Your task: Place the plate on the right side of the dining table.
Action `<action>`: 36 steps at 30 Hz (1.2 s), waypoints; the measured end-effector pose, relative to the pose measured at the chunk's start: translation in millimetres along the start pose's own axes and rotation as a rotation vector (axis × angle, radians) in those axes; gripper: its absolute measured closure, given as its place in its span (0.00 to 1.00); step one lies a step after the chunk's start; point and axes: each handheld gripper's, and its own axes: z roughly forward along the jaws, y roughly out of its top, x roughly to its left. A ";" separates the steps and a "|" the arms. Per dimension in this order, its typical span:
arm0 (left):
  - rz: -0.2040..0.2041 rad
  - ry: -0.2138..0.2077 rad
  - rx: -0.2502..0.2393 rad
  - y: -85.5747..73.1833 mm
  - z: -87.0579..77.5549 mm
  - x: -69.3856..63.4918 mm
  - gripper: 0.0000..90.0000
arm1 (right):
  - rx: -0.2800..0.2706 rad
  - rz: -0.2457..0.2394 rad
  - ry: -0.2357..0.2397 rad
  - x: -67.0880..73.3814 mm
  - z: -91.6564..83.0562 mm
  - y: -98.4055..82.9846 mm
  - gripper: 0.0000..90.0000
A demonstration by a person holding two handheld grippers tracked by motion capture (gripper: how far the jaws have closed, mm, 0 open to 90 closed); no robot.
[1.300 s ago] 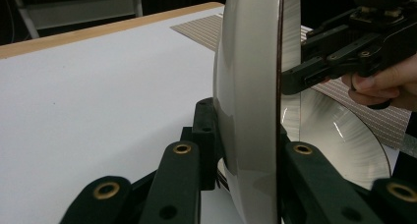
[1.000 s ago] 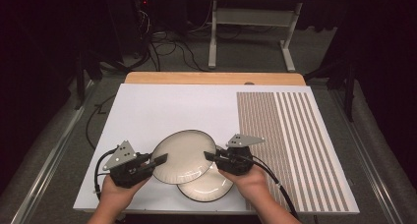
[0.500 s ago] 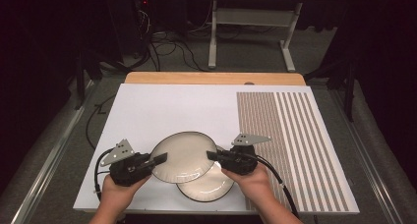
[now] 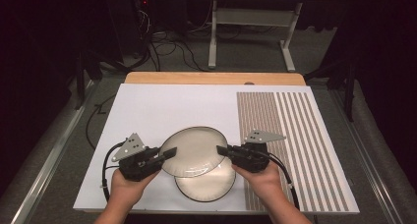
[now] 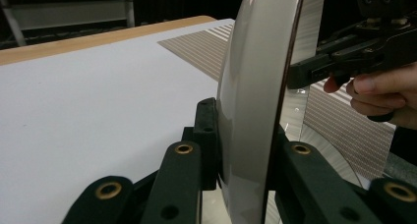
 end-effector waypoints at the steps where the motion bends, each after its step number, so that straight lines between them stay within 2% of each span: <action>1: 0.000 -0.006 0.001 1.6 3.3 -1.1 0.86 | -0.003 0.006 -0.006 -1.1 -3.4 0.6 0.95; 8: 0.006 -0.036 0.023 17.8 29.9 -12.8 0.86 | -0.023 0.003 -0.055 -14.6 -31.0 3.0 0.95; 17: 0.047 -0.084 0.062 41.9 75.0 -34.4 0.86 | -0.057 0.020 -0.132 -37.2 -74.7 1.3 0.94; 24: 0.066 -0.122 0.091 50.7 108.4 -51.0 0.86 | -0.077 0.032 -0.194 -54.9 -109.2 -10.1 0.94; 31: 0.063 -0.153 0.117 57.6 142.0 -62.7 0.85 | -0.090 0.047 -0.247 -68.5 -132.9 -18.3 0.94; 36: 0.062 -0.171 0.143 60.3 164.6 -70.4 0.84 | -0.095 0.076 -0.284 -79.1 -147.0 -27.7 0.94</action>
